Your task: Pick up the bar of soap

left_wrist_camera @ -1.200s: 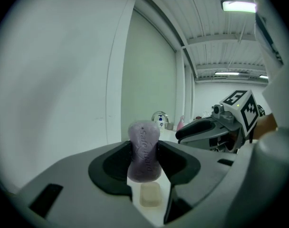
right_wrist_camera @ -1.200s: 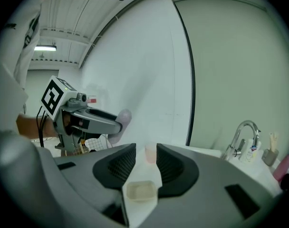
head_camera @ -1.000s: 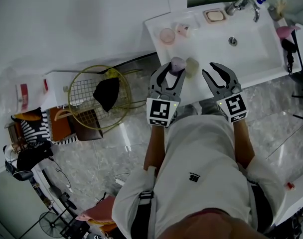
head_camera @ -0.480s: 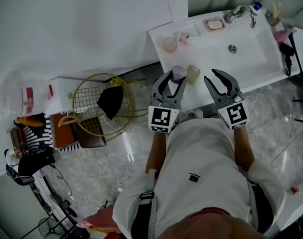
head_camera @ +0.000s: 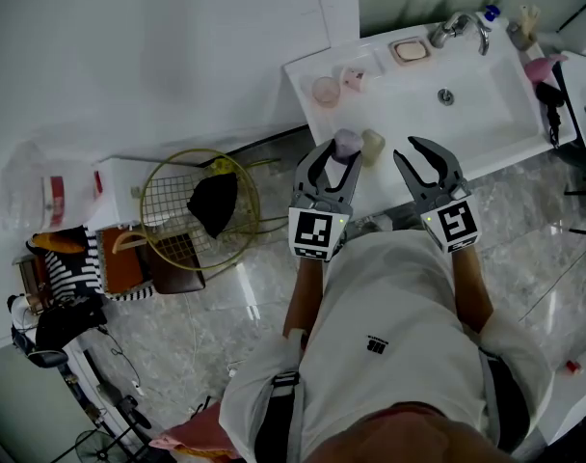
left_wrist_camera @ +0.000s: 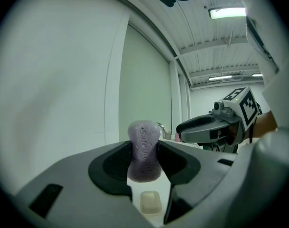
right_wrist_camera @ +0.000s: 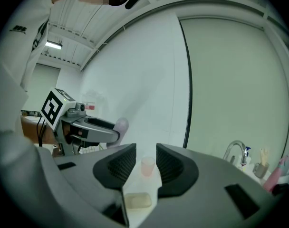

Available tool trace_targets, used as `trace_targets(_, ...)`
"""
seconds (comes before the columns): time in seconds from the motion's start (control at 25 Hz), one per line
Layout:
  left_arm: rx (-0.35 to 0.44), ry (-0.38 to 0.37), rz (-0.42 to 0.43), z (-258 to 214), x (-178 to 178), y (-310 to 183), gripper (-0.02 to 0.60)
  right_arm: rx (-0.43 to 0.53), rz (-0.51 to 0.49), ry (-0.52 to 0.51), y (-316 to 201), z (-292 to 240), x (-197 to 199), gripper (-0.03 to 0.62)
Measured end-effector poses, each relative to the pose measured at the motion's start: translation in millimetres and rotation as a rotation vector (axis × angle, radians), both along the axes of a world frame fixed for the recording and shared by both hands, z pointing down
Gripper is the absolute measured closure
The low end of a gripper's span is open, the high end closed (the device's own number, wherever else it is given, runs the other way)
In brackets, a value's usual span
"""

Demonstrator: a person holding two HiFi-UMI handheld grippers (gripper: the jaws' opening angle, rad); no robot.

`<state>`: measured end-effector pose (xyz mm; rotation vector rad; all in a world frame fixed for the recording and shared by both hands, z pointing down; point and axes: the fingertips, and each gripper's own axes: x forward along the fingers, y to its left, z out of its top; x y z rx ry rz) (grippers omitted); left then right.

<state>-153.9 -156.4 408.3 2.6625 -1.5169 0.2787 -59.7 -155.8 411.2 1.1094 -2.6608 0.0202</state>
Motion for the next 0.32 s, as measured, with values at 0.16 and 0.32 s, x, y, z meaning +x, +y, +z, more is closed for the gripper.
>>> trace_targets(0.16, -0.01, 0.013, 0.005, 5.5, -0.8, -1.4, 0.396, 0.053, -0.015, 0.013, -6.5, -3.9, -3.0, 0.45)
trace_targets(0.32, -0.031, 0.02, 0.017, 17.4, 0.5, -2.7, 0.396, 0.022, 0.01, 0.009, -8.3, 4.5, -2.1, 0.45)
